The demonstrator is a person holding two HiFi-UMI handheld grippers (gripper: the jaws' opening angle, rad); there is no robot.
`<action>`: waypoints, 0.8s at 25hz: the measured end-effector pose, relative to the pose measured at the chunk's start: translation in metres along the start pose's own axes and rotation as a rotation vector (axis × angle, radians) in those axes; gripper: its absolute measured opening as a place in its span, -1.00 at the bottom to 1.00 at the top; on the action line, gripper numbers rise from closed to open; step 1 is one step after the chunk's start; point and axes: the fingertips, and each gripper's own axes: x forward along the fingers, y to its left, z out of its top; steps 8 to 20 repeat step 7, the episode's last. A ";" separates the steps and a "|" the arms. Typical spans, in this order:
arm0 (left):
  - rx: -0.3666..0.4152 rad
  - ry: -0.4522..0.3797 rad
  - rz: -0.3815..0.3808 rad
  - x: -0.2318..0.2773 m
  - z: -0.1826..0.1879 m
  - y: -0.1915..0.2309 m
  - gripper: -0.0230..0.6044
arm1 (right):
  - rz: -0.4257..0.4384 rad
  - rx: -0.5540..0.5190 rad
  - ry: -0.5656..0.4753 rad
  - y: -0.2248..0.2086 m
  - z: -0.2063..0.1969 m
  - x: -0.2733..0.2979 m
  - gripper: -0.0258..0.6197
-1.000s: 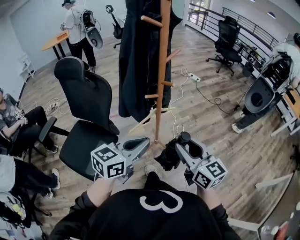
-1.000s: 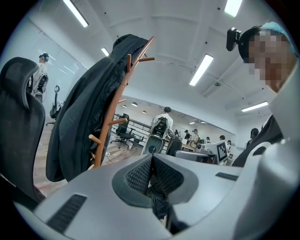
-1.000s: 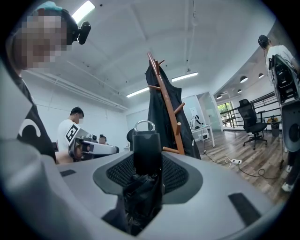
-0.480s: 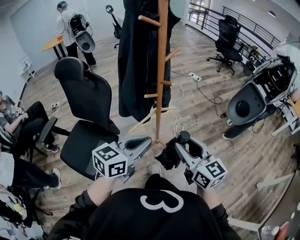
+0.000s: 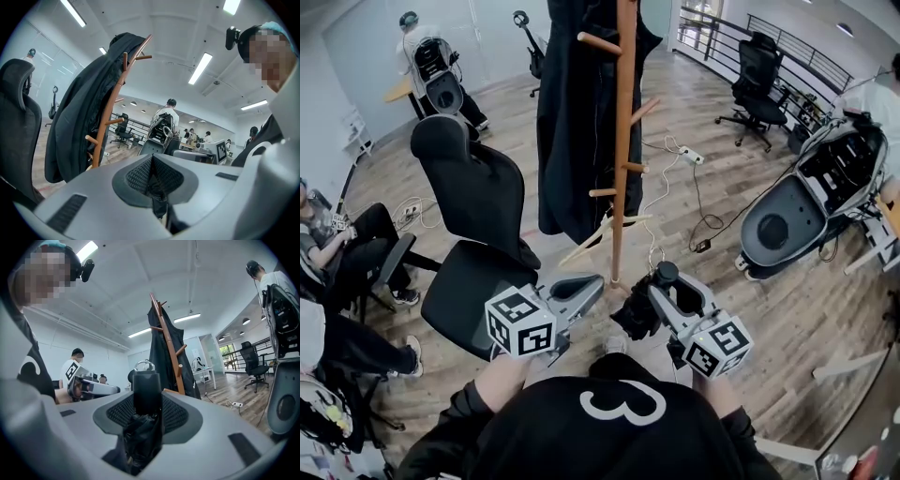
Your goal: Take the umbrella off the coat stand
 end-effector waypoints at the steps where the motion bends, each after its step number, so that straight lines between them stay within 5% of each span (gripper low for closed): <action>1: 0.001 -0.001 0.001 0.000 0.000 -0.001 -0.88 | 0.001 0.000 0.000 0.000 0.000 0.000 -0.33; 20: 0.003 0.000 0.006 -0.003 0.005 0.002 -0.88 | -0.002 0.001 -0.002 -0.002 0.005 0.004 -0.33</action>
